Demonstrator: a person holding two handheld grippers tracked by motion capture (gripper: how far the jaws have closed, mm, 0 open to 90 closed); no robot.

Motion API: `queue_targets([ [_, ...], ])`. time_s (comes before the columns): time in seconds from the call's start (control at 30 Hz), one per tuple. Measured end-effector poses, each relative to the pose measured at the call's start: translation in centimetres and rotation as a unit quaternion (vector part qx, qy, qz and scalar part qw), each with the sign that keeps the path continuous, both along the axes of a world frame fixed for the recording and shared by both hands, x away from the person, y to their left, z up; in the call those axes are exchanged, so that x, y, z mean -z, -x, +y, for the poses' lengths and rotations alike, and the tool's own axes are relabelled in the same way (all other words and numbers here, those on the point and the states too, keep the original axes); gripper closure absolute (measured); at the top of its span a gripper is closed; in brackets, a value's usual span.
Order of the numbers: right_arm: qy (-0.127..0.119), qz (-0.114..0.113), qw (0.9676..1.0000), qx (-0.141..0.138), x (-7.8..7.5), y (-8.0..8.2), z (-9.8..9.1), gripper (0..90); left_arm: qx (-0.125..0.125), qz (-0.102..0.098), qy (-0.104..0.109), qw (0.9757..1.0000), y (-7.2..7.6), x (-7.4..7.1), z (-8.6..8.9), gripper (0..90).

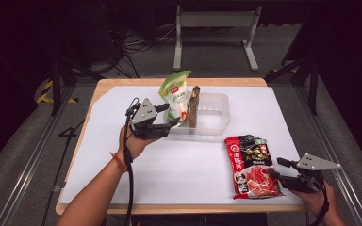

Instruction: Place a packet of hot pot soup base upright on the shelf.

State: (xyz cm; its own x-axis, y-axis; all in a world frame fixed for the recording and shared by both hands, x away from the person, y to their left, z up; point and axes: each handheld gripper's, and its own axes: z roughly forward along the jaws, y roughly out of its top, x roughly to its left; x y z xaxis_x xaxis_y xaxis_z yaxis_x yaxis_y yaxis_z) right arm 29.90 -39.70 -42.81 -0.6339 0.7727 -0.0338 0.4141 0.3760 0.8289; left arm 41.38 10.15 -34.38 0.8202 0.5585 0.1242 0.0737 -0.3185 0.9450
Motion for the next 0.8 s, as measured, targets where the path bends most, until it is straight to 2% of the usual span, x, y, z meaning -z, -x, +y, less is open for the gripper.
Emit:
queue_targets([
  [0.2, 0.006, 0.005, 1.0, -0.003, -0.1, 0.2, -0.3, 51.9, 0.007, 0.007, -0.043, 0.999, 1.8, 1.7, 2.4, 30.0],
  [0.27, -0.001, 0.011, 0.9999, -0.005, -0.1, 0.1, -0.5, 51.9, 0.009, 0.013, -0.043, 0.9989, 2.3, 2.3, 3.1, 28.4],
  [0.37, -0.006, 0.024, 0.9997, -0.01, 0.0, 0.0, -0.4, 48.3, 0.005, 0.018, -0.056, 0.9983, 2.7, 3.2, 4.1, 26.4],
  [0.43, -0.012, 0.059, 0.9975, -0.036, 0.2, -0.2, -0.3, 44.9, 0.003, 0.02, -0.062, 0.9979, 2.9, 3.4, 4.4, 26.5],
  [0.53, -0.013, 0.072, 0.9965, -0.04, 0.2, -0.3, -0.2, 43.2, 0.002, 0.027, -0.065, 0.9975, 3.6, 4.5, 5.4, 26.4],
  [0.67, -0.034, 0.101, 0.9933, -0.045, 0.2, -0.4, -0.8, 43.3, -0.003, 0.037, -0.067, 0.9971, 4.5, 5.7, 6.5, 26.5],
  [0.73, -0.028, 0.098, 0.9937, -0.046, 0.1, -0.4, -0.8, 49.9, -0.007, 0.038, -0.071, 0.9967, 4.8, 6.1, 6.9, 26.7],
  [0.8, -0.009, 0.078, 0.9965, -0.029, -0.2, -0.2, -0.9, 56.6, -0.012, 0.046, -0.072, 0.9963, 5.2, 6.7, 7.3, 28.9],
])
